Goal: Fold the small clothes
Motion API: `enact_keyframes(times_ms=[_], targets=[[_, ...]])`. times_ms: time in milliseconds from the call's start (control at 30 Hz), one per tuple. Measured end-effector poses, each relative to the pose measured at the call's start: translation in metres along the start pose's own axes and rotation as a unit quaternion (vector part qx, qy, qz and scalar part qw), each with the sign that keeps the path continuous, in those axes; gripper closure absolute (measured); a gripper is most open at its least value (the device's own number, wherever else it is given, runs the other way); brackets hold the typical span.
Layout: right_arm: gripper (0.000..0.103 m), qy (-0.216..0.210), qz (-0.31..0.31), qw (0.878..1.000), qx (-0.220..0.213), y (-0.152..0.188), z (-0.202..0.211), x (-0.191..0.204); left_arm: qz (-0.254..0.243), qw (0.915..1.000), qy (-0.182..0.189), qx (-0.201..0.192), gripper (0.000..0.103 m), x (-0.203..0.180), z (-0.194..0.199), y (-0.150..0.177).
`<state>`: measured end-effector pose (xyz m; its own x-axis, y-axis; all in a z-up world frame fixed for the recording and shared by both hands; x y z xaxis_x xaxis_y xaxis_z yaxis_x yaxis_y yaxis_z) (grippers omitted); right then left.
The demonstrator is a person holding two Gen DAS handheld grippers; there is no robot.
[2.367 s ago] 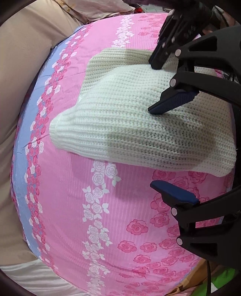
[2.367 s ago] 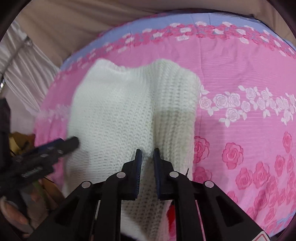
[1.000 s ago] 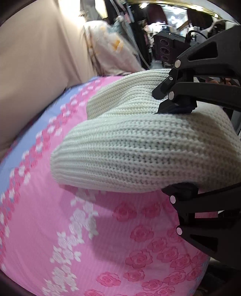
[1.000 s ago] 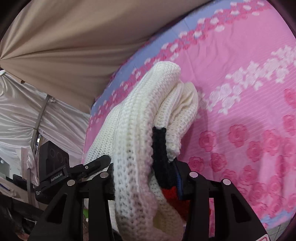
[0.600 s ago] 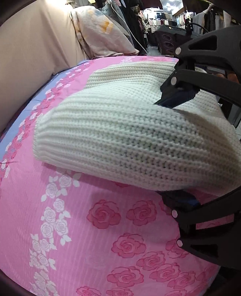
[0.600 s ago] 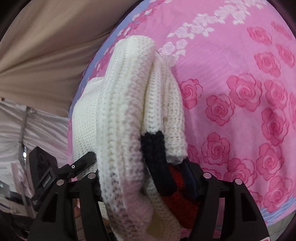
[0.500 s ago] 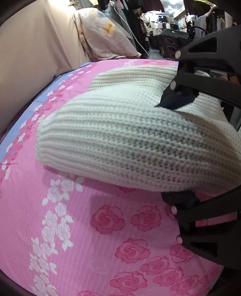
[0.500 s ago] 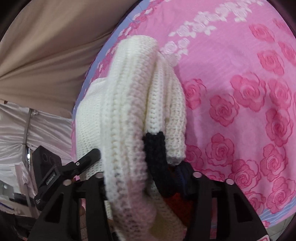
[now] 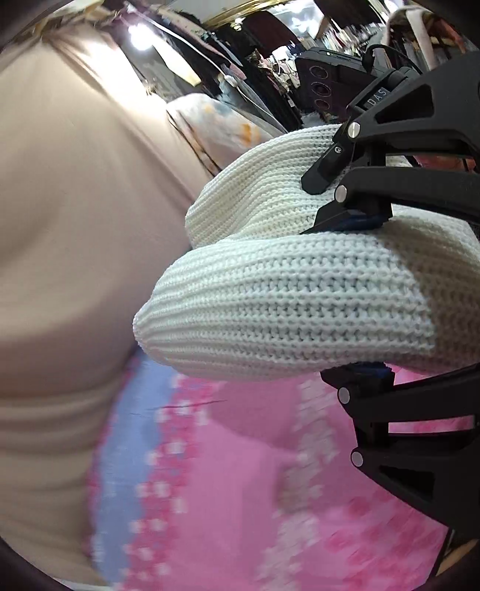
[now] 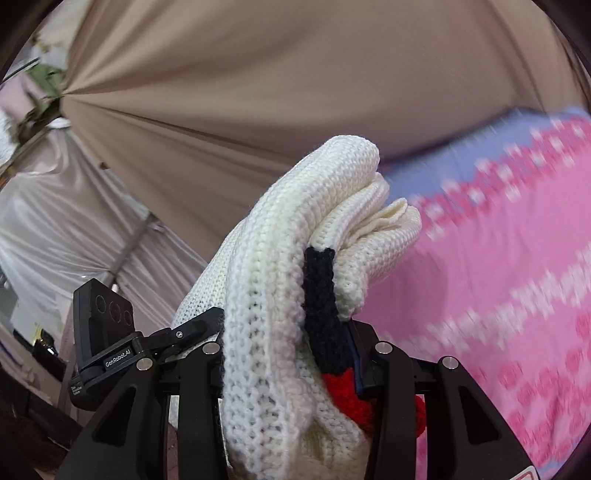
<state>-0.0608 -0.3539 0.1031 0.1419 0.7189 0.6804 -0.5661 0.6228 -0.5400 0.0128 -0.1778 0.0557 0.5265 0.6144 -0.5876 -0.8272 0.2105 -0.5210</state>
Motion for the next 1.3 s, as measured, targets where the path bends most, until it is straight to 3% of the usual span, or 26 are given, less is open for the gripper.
enact_keyframes(times_ms=[167,333,433,567,600,667,700,733,767,800,900,1067,1133,1200,1300], targets=[[0.064,-0.045,0.054,0.996,-0.047,-0.033,-0.009,0.076,-0.056,0.9956,-0.005,-0.076,0.052,-0.002,0.078,-0.053],[0.064,-0.076,0.084,0.992,-0.051,-0.053,-0.036,0.127,-0.074,0.9896,-0.015,-0.122,0.052,0.016,0.120,-0.091],[0.063,-0.078,0.087,0.993,-0.033,-0.051,-0.071,0.140,-0.072,0.9871,-0.027,-0.140,0.049,0.046,0.136,-0.103],[0.051,-0.048,0.067,0.996,0.023,-0.015,-0.157,0.102,-0.045,0.9899,-0.070,-0.115,0.040,0.126,0.100,-0.101],[0.043,-0.023,0.054,0.997,0.046,0.003,-0.191,0.076,-0.035,0.9888,-0.107,-0.098,0.037,0.166,0.075,-0.094],[0.042,0.053,0.030,0.994,0.091,0.044,-0.242,0.015,-0.009,0.9859,-0.157,-0.058,0.034,0.232,0.029,-0.073],[0.055,0.117,0.012,0.985,0.125,0.071,-0.262,-0.022,0.015,0.9790,-0.202,-0.027,0.038,0.277,0.002,-0.052],[0.071,0.144,-0.009,0.978,0.149,0.088,-0.269,-0.042,0.031,0.9684,-0.247,0.010,0.060,0.313,-0.013,-0.032],[0.097,0.142,-0.036,0.976,0.161,0.101,-0.268,-0.051,0.045,0.9566,-0.281,0.061,0.075,0.341,-0.023,-0.009],[0.098,0.137,-0.044,0.978,0.152,0.106,-0.258,-0.047,0.058,0.9583,-0.270,0.072,0.075,0.350,-0.020,0.000],[0.099,0.142,0.014,0.982,0.127,0.099,-0.237,-0.009,0.060,0.9647,-0.255,0.030,0.074,0.342,0.013,-0.001],[0.099,0.121,0.067,0.981,0.136,0.090,-0.269,0.037,0.029,0.9719,-0.234,0.000,0.064,0.308,0.014,-0.025],[0.099,0.150,0.088,0.969,0.175,0.105,-0.302,0.023,0.007,0.9655,-0.260,0.013,0.053,0.312,-0.009,-0.024],[0.103,0.202,0.083,0.952,0.216,0.126,-0.329,-0.018,0.005,0.9540,-0.297,0.042,0.052,0.335,-0.036,-0.013],[0.103,0.196,0.053,0.959,0.198,0.117,-0.319,-0.014,0.026,0.9565,-0.286,0.053,0.052,0.345,-0.042,-0.006]])
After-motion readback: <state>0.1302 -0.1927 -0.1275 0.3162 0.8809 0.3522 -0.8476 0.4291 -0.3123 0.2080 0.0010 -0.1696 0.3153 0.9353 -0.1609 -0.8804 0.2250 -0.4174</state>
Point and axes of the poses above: each gripper's, at about its wrist camera, not at the fingertips, and z roughly against the way its jaws point, x to its left, y to its underside, the point moved 8 cm from there along -z, roughly the way its jaws point, and after that the axes turned 1 degree about x, right-handed, at the moved point
